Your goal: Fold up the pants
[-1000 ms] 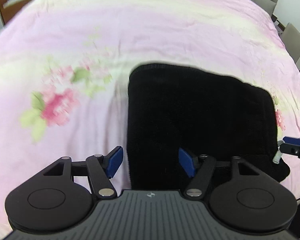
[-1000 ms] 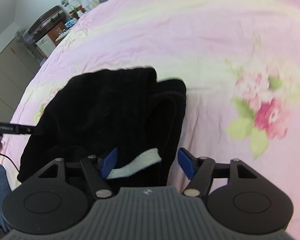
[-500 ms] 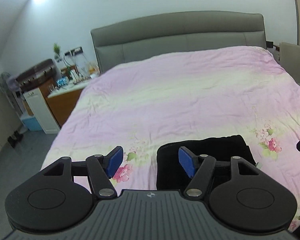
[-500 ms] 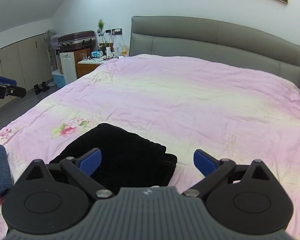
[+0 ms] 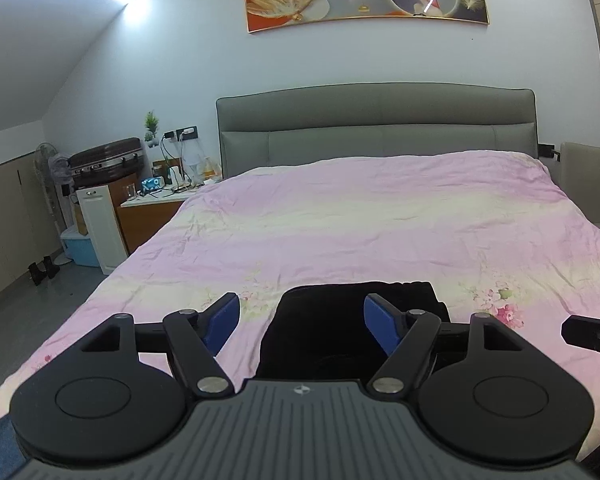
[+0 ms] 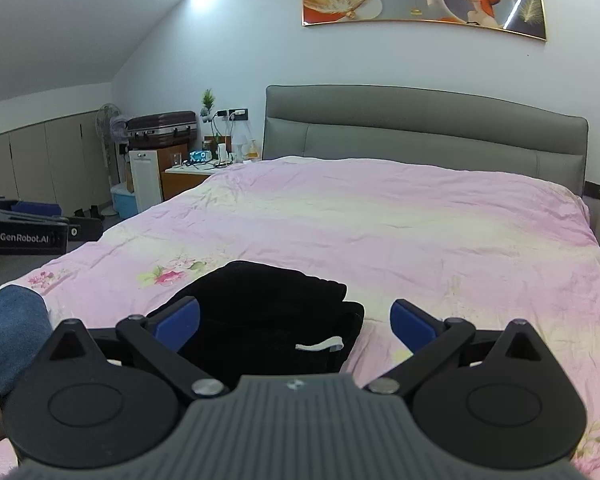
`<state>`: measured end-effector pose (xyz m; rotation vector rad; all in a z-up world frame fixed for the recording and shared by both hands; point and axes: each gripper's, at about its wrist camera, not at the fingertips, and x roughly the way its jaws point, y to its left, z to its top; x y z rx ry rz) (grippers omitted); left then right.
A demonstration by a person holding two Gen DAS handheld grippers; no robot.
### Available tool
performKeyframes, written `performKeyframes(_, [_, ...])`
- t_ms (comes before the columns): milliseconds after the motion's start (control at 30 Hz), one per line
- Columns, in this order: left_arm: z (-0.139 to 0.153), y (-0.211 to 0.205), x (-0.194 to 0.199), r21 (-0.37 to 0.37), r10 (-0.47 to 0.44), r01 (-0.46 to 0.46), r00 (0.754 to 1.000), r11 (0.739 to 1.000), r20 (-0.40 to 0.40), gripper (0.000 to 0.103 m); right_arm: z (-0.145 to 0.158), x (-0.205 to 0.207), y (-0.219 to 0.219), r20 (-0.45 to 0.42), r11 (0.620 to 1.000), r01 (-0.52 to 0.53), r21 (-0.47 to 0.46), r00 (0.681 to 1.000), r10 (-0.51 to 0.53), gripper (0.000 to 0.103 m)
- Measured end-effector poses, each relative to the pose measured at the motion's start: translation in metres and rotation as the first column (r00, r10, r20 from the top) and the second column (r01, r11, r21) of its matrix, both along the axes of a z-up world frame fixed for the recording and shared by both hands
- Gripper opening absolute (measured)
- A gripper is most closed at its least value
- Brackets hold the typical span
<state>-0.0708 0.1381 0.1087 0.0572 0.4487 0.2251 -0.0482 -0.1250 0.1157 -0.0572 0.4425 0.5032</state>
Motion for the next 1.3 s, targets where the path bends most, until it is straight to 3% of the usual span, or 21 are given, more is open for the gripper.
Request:
performKeyframes(133, [-0.020, -0.001, -0.007, -0.045, -0.010, 0.008, 0.999, 0.999, -0.038, 0.085, -0.021, -0.016, -0.006, -0.031, 0.999, 0.034, 0.036, 0.999, -0.033, 0.098])
performKeyframes(333, [-0.053, -0.017, -0.015, 0.032, 0.076, -0.074, 0.994, 0.997, -0.084, 0.088, -0.057, -0.028, 0.003, -0.048, 0.997, 0.075, -0.016, 0.996, -0.075, 0.098])
performKeyframes(733, [-0.108, -0.039, 0.009, -0.060, 0.027, -0.042, 0.973, 0.997, -0.230, 0.088, -0.098, -0.001, 0.019, -0.118, 0.992, 0.093, -0.084, 0.988, -0.102, 0.098])
performKeyframes(1033, [-0.123, -0.042, 0.022, -0.081, 0.013, -0.039, 0.957, 0.996, -0.290, 0.088, -0.117, 0.019, 0.025, -0.144, 0.990, 0.084, -0.110, 0.985, -0.099, 0.098])
performKeyframes(1300, [-0.121, -0.045, 0.022, -0.078, 0.011, -0.035, 0.958, 0.996, -0.287, 0.088, -0.117, 0.019, 0.025, -0.143, 0.991, 0.081, -0.104, 0.985, -0.096, 0.098])
